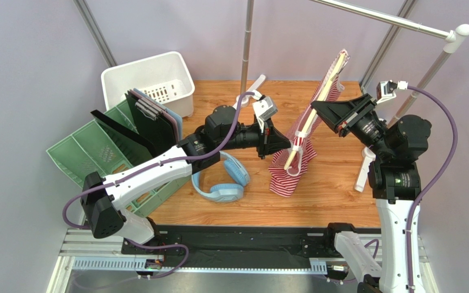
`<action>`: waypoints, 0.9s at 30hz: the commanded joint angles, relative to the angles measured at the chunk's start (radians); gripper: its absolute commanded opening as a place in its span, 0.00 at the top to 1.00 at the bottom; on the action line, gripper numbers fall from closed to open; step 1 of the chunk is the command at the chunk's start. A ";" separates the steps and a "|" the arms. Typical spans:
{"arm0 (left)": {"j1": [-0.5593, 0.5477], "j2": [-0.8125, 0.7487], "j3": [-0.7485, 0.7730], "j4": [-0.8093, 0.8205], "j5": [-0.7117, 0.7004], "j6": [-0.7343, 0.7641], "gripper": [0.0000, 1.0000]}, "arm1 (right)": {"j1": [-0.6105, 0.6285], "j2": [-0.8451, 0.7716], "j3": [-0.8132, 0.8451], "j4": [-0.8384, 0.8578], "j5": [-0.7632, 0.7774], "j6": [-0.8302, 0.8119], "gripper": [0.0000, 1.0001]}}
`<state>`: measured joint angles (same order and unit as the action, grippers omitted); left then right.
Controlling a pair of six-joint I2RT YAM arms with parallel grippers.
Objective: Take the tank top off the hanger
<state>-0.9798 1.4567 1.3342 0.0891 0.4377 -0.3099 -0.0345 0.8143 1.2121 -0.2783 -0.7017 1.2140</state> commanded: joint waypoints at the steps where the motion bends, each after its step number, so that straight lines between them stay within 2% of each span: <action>1: -0.002 -0.054 0.030 -0.003 0.001 -0.006 1.00 | -0.004 -0.024 0.027 -0.004 0.040 -0.082 1.00; 7: -0.002 -0.117 -0.007 -0.012 -0.016 -0.032 1.00 | -0.004 -0.043 0.026 -0.087 0.146 -0.178 1.00; 16: -0.002 -0.223 -0.122 0.046 -0.004 -0.113 1.00 | -0.004 -0.047 0.026 -0.121 0.313 -0.223 1.00; 27: -0.002 -0.246 -0.220 0.107 0.032 -0.199 1.00 | -0.004 -0.055 -0.005 -0.085 0.473 -0.145 1.00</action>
<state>-0.9794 1.2339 1.1400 0.1329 0.4255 -0.4545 -0.0338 0.7784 1.2072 -0.4679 -0.3676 1.0588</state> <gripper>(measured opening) 0.006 0.022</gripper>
